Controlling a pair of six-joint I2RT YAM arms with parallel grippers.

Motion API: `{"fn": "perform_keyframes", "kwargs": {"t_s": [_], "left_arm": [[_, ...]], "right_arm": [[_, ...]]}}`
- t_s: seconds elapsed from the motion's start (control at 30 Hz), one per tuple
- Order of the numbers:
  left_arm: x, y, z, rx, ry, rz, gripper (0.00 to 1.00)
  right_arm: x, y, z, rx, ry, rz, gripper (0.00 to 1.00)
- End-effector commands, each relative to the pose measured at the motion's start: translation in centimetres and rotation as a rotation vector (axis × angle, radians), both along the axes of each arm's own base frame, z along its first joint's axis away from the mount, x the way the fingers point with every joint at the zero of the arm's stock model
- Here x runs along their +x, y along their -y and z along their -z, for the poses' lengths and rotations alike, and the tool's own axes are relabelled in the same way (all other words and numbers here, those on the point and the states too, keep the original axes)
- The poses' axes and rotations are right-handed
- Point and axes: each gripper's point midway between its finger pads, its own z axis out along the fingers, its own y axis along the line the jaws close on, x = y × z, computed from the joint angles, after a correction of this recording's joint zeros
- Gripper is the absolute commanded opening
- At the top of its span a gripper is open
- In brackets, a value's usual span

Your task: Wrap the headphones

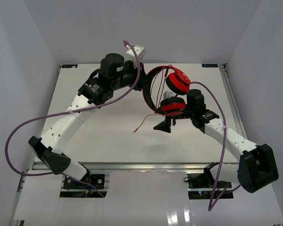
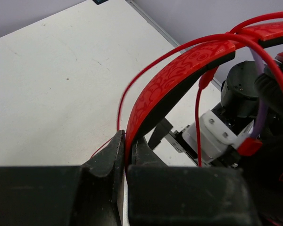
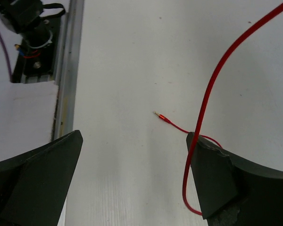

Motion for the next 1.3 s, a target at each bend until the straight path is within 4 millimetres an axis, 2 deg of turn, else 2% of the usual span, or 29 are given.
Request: {"fn": "perform_keyframes", "kwargs": {"t_s": [0.0, 0.07, 0.1, 0.13, 0.17, 0.23, 0.27, 0.37, 0.43, 0.57, 0.87, 0.97, 1.03, 1.13, 1.27], "left_arm": [[-1.8, -0.6, -6.2, -0.156, 0.088, 0.006, 0.0], [-1.8, -0.6, -6.6, -0.172, 0.093, 0.006, 0.0], [-1.8, -0.5, -6.7, -0.179, 0.092, 0.005, 0.0], [-1.7, -0.5, -6.8, -0.188, 0.091, -0.002, 0.0], [-1.6, -0.6, -6.8, -0.192, 0.087, -0.011, 0.0], [-1.0, -1.1, -7.3, -0.218, 0.09, -0.064, 0.0], [-0.8, -1.2, -7.4, -0.227, 0.091, -0.079, 0.0], [0.5, -2.5, -8.0, -0.24, 0.106, -0.187, 0.0], [1.5, -3.6, -7.8, -0.229, 0.099, -0.263, 0.0], [3.5, -6.3, -6.8, -0.167, 0.074, -0.396, 0.0], [8.2, -10.5, -3.8, -0.003, 0.07, -0.616, 0.0], [10.1, -10.8, -1.5, 0.085, 0.067, -0.663, 0.0], [11.3, -10.3, 0.9, 0.151, 0.047, -0.655, 0.0], [12.1, -9.2, 4.8, 0.249, 0.004, -0.606, 0.0], [11.2, -6.8, 9.9, 0.406, -0.03, -0.478, 0.0]], "right_arm": [[5.1, -0.5, -1.0, 0.004, 0.096, 0.201, 0.97], [5.3, -0.8, -0.5, -0.011, 0.09, 0.187, 0.93], [5.1, -1.0, -0.1, -0.014, 0.083, 0.168, 0.88], [4.6, -1.3, 0.6, -0.02, 0.068, 0.133, 0.8], [4.4, -1.5, 1.1, -0.026, 0.057, 0.127, 0.79], [2.7, -1.6, 2.6, -0.028, 0.027, 0.065, 0.52], [2.2, -1.6, 2.5, -0.014, 0.041, 0.046, 0.48], [-0.1, -0.7, 4.0, -0.014, 0.048, 0.004, 0.18], [-1.1, -0.1, 3.3, 0.006, 0.1, 0.0, 0.09], [-2.1, 1.0, 2.7, -0.01, 0.141, 0.01, 0.08], [-0.9, 2.3, 1.6, -0.193, 0.284, 0.092, 0.08], [0.5, 2.8, 0.4, -0.312, 0.408, 0.17, 0.08], [1.9, 3.4, -1.2, -0.411, 0.545, 0.236, 0.08], [4.8, 4.6, -5.3, -0.491, 0.716, 0.384, 0.08], [8.9, 7.1, -11.5, -0.574, 0.929, 0.626, 0.08]]}}
